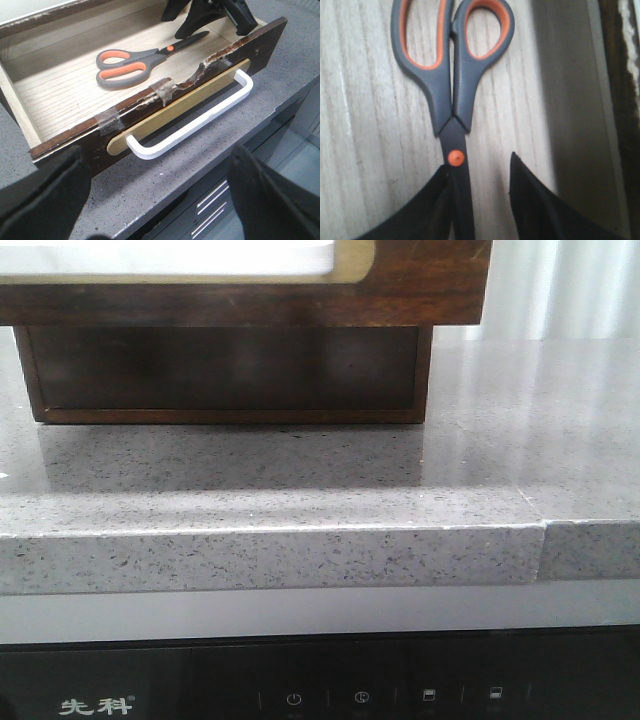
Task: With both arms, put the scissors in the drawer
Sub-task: 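Lower the scissors into the drawer and open the right gripper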
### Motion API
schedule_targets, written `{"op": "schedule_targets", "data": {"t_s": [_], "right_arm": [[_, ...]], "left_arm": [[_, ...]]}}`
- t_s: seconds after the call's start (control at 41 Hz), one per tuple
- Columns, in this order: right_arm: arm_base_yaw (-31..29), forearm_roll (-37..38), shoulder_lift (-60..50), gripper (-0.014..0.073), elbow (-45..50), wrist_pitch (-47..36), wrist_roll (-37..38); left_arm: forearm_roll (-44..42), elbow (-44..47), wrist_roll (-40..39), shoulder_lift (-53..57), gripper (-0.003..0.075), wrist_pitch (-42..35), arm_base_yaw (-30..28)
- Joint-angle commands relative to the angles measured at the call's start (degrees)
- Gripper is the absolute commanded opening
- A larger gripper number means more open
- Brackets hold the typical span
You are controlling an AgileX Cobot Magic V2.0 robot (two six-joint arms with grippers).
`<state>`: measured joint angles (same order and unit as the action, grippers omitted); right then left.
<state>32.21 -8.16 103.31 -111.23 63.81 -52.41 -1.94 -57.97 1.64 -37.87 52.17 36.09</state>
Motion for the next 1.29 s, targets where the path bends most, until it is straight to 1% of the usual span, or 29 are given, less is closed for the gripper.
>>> {"op": "schedule_targets", "data": {"t_s": [0.0,0.171,0.415,0.586,0.659,0.708,0.732,0.83,0.879,1.001,1.098,1.269], "right_arm": [[0.0,0.0,-2.5,0.0332,-1.5,-2.9,-0.4],[0.0,0.0,-2.9,0.0331,-1.5,-2.9,1.1],[0.0,0.1,-7.1,0.0331,-1.5,-2.9,11.4],[0.0,0.1,-12.3,0.0331,-1.5,-1.5,16.2],[-0.3,0.4,-14.8,0.0331,-1.5,0.3,20.4],[-0.3,1.5,-16.5,0.0331,-1.5,2.0,26.1],[-0.3,2.5,-17.6,0.0331,-1.5,2.8,29.8],[-0.3,7.5,-21.4,0.0331,-0.5,6.2,41.0],[-0.3,9.7,-23.6,0.0331,1.5,6.5,46.1],[-0.3,11.6,-29.6,0.0331,9.0,3.7,52.1],[-0.3,11.5,-35.3,0.0331,16.4,-0.5,54.0],[-0.3,10.8,-43.8,0.0331,28.8,-5.8,54.1]], "left_arm": [[0.0,-2.0,-0.5,-0.2,0.0546,-4.2,0.3],[0.0,-2.0,-0.5,-0.2,0.0547,-4.2,0.3],[0.0,-2.0,-0.5,-0.2,0.0546,-4.2,0.3],[0.0,-2.0,-0.5,-0.2,0.0547,-4.2,0.3],[0.0,-2.0,-0.5,-0.2,0.0546,-4.2,0.3],[0.0,-2.0,-0.5,-0.2,0.0546,-4.2,0.3],[0.0,-2.0,-0.5,-0.2,0.0546,-4.2,0.3],[0.0,-2.0,-0.5,-0.2,0.0546,-4.2,0.3],[0.0,-2.0,-0.5,-0.2,0.0546,-4.2,0.3],[0.0,-2.0,-0.5,-0.2,0.0546,-4.2,0.3],[0.0,-2.0,-0.5,-0.2,0.0546,-4.2,0.3],[0.0,-2.0,-0.5,-0.2,0.0546,-4.2,0.3]]}}
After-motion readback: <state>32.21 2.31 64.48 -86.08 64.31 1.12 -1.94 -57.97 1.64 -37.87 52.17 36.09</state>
